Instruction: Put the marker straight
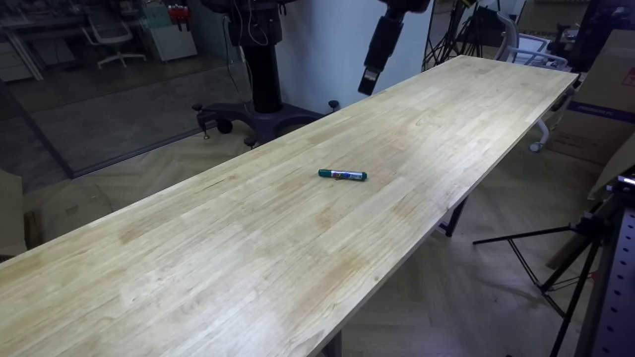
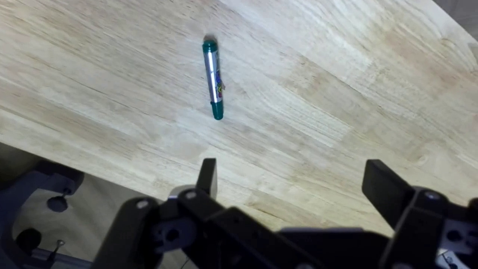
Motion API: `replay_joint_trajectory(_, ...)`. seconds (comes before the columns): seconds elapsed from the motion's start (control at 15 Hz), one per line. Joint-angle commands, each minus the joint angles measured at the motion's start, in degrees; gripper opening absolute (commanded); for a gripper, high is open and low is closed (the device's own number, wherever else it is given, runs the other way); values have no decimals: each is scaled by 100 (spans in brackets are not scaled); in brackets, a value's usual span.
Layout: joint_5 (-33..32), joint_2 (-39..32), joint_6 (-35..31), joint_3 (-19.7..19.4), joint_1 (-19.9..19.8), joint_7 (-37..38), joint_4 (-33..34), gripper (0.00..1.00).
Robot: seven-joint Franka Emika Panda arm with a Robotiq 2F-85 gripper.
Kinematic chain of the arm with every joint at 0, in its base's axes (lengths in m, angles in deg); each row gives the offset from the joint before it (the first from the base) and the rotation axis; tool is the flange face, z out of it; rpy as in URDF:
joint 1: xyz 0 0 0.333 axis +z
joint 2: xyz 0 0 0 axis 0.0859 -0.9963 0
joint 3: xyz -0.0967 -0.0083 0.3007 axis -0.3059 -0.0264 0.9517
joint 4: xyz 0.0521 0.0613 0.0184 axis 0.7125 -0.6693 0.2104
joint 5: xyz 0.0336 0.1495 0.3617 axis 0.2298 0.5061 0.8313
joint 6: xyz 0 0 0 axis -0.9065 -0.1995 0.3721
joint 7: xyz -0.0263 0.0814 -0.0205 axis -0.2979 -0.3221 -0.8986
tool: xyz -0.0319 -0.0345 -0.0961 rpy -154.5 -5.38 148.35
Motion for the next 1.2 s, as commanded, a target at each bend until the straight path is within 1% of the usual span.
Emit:
replay_joint_trajectory(0.0,-224,-1446,588,769,-763,20,1411,100)
replay_joint_trajectory(0.07,-616,-1803,560,892,-892,332,1740,100)
replay_joint_trajectory(0.13,-486,-1023,334,1129,-1085,157,914,100)
replay_joint_trajectory(0.2,-623,-1291,311,1277,-1230,226,1109,100)
replay_joint_trajectory(0.33,-630,-1365,255,1434,-1387,209,1095,100)
replay_joint_trajectory(0.47,-607,-1251,264,1446,-1406,191,1047,100)
replay_joint_trajectory(0.53,-853,-1388,64,1346,-1317,599,1111,100)
replay_joint_trajectory(0.67,-1291,-1840,-351,1312,-1350,1164,1358,100)
replay_joint_trajectory(0.8,-1818,-2297,-894,1197,-1326,1824,1559,100)
replay_joint_trajectory(0.87,-2098,-2513,-1042,1119,-1297,2160,1682,100)
replay_joint_trajectory(1.0,-2589,-2970,-1093,977,-1230,2777,2008,100)
replay_joint_trajectory(1.13,-2930,-3348,-939,968,-1230,3204,2343,100)
